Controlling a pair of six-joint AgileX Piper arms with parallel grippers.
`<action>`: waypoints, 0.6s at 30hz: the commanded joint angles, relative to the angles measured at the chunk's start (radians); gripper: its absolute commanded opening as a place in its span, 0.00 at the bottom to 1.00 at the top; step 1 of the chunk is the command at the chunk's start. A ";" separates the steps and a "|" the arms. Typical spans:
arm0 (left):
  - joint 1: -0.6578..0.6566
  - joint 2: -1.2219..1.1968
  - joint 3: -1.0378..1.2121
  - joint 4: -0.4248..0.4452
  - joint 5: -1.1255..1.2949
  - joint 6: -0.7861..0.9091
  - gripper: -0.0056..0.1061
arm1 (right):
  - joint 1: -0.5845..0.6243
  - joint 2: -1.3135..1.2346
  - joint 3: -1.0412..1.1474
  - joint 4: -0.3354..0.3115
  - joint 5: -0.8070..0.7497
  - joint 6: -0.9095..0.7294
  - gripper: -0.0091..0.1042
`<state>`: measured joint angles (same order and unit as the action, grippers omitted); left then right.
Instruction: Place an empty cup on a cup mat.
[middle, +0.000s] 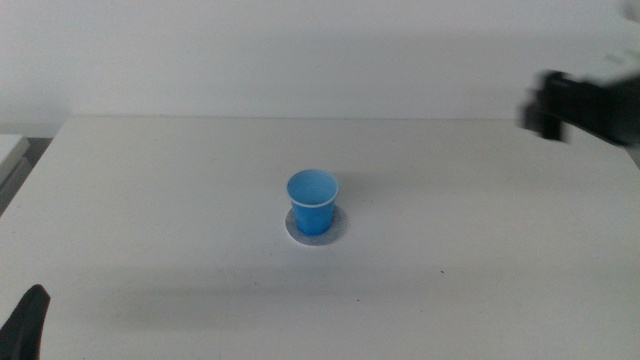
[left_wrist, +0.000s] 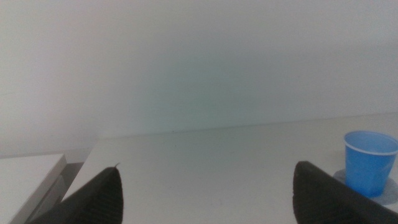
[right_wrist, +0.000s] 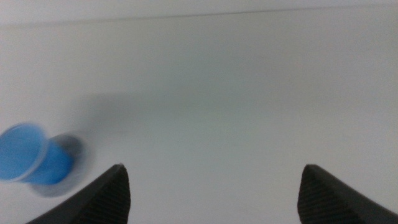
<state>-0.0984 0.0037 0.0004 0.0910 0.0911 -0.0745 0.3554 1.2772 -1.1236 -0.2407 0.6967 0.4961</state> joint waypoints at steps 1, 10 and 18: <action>-0.002 -0.004 0.000 -0.002 -0.006 -0.003 0.89 | -0.093 -0.126 0.135 0.030 -0.070 -0.013 0.71; -0.002 -0.004 0.000 -0.002 -0.006 -0.003 0.89 | -0.243 -0.490 0.504 0.196 -0.238 -0.401 0.73; -0.002 -0.004 0.000 -0.002 -0.006 -0.003 0.89 | -0.243 -0.715 0.755 0.274 -0.415 -0.508 0.90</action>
<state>-0.0984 0.0037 0.0004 0.0910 0.0911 -0.0745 0.1192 0.5929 -0.4070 0.0216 0.3285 0.0212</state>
